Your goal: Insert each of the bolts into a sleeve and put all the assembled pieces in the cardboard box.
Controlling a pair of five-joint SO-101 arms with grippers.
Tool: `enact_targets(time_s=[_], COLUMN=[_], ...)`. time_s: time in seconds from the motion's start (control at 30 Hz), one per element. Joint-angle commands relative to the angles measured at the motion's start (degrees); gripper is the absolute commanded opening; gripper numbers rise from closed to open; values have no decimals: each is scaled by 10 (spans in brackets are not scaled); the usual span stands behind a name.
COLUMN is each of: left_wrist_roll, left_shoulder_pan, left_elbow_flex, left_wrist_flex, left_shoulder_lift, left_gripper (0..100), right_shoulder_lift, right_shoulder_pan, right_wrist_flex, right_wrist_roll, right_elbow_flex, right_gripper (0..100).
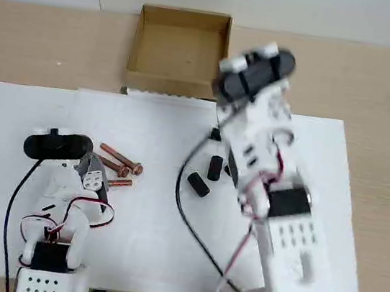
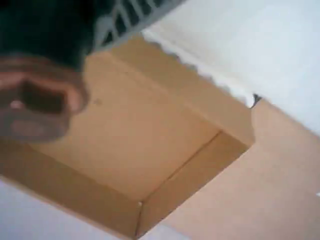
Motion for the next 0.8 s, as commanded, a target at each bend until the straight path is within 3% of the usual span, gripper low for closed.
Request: enact_targets(time_s=[0.0, 0.47, 0.77], left_wrist_roll=[-4, -2, -2], left_shoulder_pan=[-4, -4, -4], left_elbow_flex=[-3, -2, -2], left_wrist_flex=[-20, -20, -18], left_shoulder_lift=[-4, -4, -4], left_gripper=[6, 6, 6], right_shoulder_lift=[110, 498, 640], right_shoulder_pan=[3, -4, -22], right_wrist_flex=[-27, -27, 4], right_wrist_roll=[-6, -47, -41], right_elbow_flex=[-130, -502, -622], right_gripper=[3, 3, 9])
